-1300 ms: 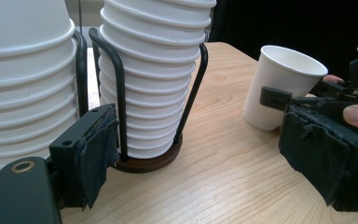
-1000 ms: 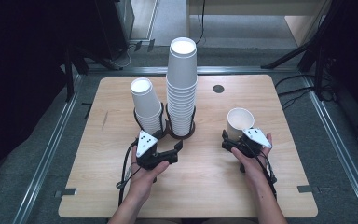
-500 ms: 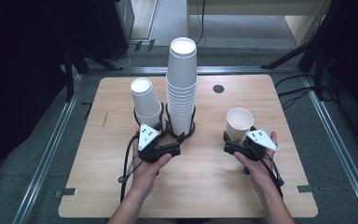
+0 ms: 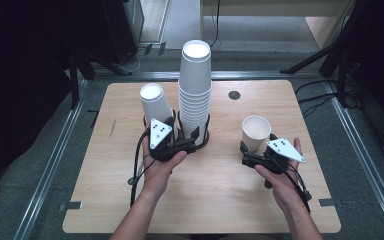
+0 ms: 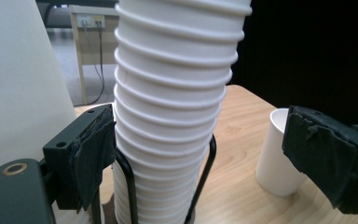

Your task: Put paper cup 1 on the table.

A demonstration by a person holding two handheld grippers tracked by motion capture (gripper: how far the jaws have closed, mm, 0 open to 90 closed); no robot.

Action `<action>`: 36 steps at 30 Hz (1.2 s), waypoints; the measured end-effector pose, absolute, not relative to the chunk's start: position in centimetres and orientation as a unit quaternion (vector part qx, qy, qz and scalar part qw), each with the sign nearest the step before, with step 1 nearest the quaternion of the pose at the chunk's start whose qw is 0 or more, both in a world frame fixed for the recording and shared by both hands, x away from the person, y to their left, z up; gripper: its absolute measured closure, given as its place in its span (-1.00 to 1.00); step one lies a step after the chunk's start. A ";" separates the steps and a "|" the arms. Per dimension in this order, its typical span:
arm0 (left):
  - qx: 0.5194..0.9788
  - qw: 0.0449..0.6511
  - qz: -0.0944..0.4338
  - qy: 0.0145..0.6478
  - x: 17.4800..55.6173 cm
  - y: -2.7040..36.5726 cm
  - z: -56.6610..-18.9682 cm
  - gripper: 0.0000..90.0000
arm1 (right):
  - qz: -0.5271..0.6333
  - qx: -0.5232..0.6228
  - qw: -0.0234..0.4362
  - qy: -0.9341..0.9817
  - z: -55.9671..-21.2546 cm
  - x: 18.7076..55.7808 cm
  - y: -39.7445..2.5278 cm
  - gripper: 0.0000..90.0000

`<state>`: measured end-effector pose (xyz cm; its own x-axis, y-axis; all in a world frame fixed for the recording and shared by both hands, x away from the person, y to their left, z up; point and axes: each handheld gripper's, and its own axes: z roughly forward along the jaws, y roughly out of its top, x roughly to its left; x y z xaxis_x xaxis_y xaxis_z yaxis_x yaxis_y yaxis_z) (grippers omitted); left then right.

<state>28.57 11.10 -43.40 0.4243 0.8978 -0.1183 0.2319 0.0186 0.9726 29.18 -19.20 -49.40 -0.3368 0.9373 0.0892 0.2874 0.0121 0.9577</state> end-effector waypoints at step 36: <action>0.622 0.557 0.336 0.437 32.0 9.0 -41.6 -0.95 | 0.615 0.411 0.303 0.601 -37.5 29.3 -15.2 -1.00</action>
<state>31.96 8.99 -41.65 0.3929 0.9170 -0.0691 0.1689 0.0019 0.9856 29.32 -15.20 -37.51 -0.4773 0.8673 0.1413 0.1209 -0.0945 0.9882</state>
